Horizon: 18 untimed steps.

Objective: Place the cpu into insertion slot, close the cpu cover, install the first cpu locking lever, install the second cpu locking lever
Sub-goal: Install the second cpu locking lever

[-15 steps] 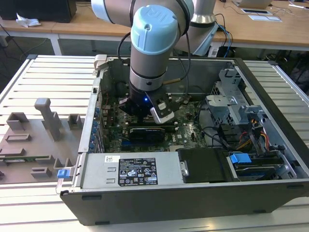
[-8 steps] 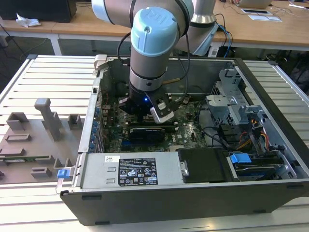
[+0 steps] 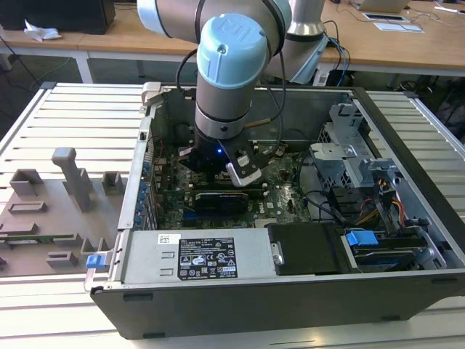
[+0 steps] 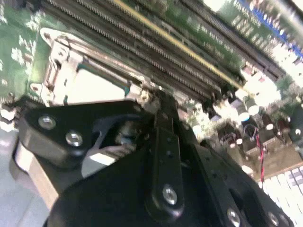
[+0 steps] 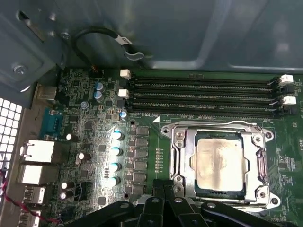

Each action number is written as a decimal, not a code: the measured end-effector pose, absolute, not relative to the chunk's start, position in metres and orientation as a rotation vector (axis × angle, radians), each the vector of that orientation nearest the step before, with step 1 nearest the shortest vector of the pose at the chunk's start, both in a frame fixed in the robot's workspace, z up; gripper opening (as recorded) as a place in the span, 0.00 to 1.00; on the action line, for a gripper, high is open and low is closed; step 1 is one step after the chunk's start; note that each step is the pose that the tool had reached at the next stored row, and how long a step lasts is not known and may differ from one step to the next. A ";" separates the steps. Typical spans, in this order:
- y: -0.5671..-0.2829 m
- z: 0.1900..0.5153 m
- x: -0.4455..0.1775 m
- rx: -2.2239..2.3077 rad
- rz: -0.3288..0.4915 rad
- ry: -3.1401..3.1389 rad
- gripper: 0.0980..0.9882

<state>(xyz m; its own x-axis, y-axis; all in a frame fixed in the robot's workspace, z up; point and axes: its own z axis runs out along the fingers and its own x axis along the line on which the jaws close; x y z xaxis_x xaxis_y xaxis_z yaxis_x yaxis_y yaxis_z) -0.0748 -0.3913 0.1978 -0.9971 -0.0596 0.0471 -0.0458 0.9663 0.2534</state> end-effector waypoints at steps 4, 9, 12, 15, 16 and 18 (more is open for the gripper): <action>-0.391 0.217 -0.075 0.083 -0.393 -3.061 0.01; -0.385 0.237 -0.075 0.082 -0.330 -3.068 0.01; -0.375 0.241 -0.075 0.077 -0.178 -3.078 0.01; -0.367 0.243 -0.075 0.074 -0.078 -3.081 0.01; -0.364 0.244 -0.075 0.073 -0.048 -3.081 0.01; -0.360 0.244 -0.075 0.072 -0.011 -3.081 0.01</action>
